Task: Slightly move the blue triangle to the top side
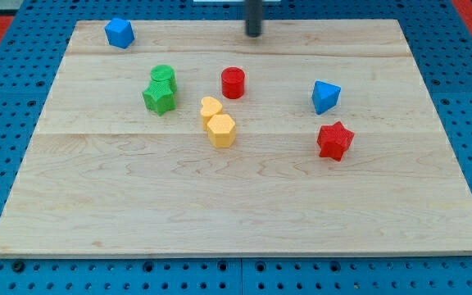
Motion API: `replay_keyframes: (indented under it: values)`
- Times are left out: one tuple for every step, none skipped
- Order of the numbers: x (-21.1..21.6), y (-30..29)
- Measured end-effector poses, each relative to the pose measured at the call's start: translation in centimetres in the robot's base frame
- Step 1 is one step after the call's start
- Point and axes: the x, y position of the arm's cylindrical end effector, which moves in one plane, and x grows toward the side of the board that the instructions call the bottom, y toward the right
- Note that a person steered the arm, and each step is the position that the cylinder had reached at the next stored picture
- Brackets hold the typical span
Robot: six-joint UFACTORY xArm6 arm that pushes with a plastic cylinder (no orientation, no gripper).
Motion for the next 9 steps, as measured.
replay_keyframes:
  values:
    - [2.0, 9.5]
    - [7.3, 14.2]
    - [14.5, 10.2]
    - [20.0, 11.3]
    - [19.9, 5.4]
    - [18.0, 4.3]
    - [18.0, 4.5]
    - [18.0, 4.5]
    - [18.0, 4.5]
